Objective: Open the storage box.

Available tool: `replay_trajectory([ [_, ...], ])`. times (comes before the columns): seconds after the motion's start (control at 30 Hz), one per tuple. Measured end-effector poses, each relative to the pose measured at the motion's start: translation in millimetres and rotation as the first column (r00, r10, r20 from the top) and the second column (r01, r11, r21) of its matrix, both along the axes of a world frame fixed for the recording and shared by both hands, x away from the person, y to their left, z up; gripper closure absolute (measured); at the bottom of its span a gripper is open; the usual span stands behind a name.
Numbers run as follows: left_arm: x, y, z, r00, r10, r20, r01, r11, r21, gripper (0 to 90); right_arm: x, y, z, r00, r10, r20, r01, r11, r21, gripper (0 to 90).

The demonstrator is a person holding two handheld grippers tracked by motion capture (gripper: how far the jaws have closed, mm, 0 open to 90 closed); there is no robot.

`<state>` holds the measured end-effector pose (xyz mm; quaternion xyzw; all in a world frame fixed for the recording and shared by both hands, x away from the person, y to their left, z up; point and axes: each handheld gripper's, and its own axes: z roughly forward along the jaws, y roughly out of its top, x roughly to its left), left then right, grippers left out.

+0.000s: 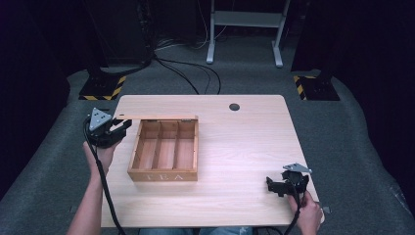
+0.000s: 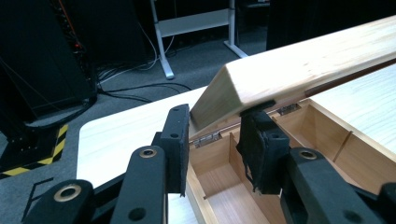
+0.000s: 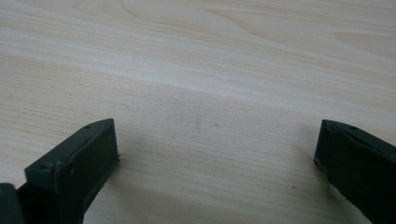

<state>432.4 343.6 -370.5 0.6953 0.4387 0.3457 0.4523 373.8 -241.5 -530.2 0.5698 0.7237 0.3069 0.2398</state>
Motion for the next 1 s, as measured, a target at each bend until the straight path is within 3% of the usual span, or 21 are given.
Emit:
replay_trajectory([
  [0.53,16.4,2.4,14.0,0.9995,-0.017,-0.028,0.017,0.9998,0.004,63.4,0.0,0.0,0.0,1.0,0.0,0.0,0.0,1.0,0.0,0.0],
  [1.0,19.0,2.8,15.8,0.9993,-0.019,-0.032,0.019,0.9998,-0.003,63.4,0.0,0.0,0.0,1.0,0.0,0.0,0.0,1.0,0.0,0.0],
])
